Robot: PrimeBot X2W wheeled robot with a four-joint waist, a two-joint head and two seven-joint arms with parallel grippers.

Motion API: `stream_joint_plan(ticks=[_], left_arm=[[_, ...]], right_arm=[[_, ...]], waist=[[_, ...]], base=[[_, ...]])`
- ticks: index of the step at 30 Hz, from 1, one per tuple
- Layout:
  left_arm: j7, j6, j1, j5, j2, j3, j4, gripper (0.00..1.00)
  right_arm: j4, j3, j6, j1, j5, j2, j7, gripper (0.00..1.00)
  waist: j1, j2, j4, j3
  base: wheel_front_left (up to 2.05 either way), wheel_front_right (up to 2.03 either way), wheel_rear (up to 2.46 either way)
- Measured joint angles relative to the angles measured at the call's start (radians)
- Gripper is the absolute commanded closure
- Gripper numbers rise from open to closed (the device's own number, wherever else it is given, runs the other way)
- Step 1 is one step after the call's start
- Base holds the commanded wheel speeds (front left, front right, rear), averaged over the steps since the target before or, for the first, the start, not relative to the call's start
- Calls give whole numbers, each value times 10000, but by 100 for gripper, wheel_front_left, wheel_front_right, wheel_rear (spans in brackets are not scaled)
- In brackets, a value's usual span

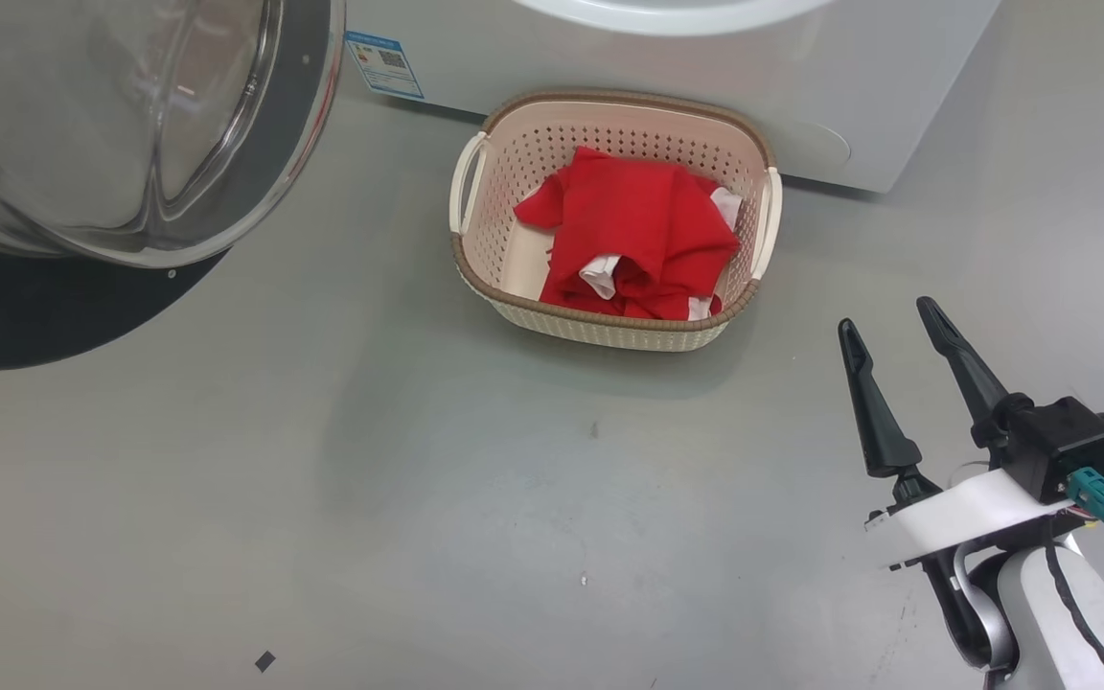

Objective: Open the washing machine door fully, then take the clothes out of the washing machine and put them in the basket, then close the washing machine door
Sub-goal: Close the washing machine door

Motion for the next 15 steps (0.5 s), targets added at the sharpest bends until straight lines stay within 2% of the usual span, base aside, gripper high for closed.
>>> stream_joint_plan(ticks=[8, 15], left_arm=[[1195, 702, -724, -545, 679, 566, 1496, 100], [2316, 775, -1173, -686, 683, 230, 2410, 100]], right_arm=[[-6, 31, 2, -107, 4, -35, -2, 0], [-4, 40, 2, -109, 4, -71, -2, 0]], waist=[[0, 0, -339, 144], [0, 0, -425, 184]], base=[[0, 0, 0], [0, 0, 0]])
